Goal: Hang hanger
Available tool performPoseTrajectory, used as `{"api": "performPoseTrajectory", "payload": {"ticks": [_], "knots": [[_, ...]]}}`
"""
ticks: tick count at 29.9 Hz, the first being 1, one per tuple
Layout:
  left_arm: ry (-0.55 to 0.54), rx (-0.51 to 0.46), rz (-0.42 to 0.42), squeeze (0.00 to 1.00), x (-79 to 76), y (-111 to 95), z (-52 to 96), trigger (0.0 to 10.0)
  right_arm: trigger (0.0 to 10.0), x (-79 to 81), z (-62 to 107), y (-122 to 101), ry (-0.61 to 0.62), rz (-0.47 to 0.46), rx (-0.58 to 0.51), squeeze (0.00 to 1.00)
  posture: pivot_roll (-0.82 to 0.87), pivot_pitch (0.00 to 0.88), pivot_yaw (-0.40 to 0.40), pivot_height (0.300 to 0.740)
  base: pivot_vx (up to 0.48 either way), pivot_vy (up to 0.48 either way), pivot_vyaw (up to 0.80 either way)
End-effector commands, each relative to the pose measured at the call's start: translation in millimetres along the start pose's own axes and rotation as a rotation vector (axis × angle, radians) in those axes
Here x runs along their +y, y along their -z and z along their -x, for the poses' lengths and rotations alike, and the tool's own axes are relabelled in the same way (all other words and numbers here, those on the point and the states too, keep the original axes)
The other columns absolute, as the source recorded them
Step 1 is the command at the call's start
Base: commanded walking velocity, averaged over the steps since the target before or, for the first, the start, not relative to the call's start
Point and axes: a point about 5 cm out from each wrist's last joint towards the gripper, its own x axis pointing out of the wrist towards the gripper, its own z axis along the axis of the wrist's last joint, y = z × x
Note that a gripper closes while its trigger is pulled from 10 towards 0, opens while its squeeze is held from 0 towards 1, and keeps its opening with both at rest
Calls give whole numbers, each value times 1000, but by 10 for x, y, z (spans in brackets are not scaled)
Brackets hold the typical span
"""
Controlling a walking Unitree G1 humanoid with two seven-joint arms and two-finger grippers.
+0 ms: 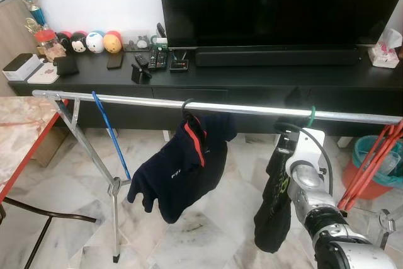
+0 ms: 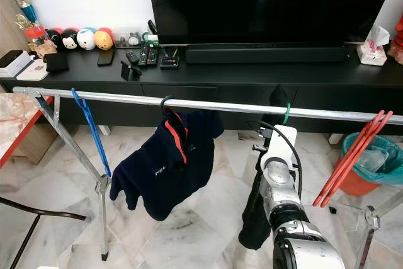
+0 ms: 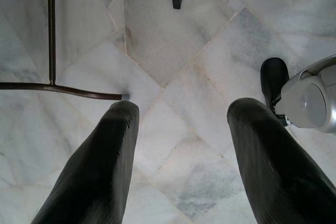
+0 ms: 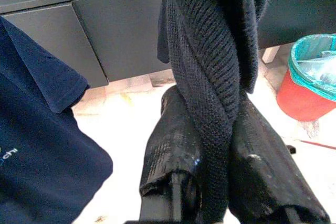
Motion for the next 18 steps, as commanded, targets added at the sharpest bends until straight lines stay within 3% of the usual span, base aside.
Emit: {"api": "performPoseTrajectory", "payload": {"ticks": [1,3,4,6,7,18], "knots": [[-8,23,-27,0,47,44,14,10000,0,52,18,-8,-14,10,-27,0,48,0,82,740,0,0,0],[-7,25,-29,0,46,49,14,10000,0,74,25,-44,-27,2,-61,0,48,0,82,740,0,0,0],[-7,26,-30,0,47,52,15,10000,9294,98,34,-66,-41,14,-86,0,45,0,83,740,0,0,0],[-6,27,-31,0,48,54,16,10000,9294,116,41,-80,-50,24,-103,0,45,0,83,740,0,0,0],[-6,29,-34,0,50,58,17,10000,10000,136,52,-88,-62,31,-121,0,44,0,85,740,0,0,0],[-8,30,-70,0,70,47,17,10000,10000,155,160,-101,-83,41,-258,0,17,0,110,740,0,0,0]]}}
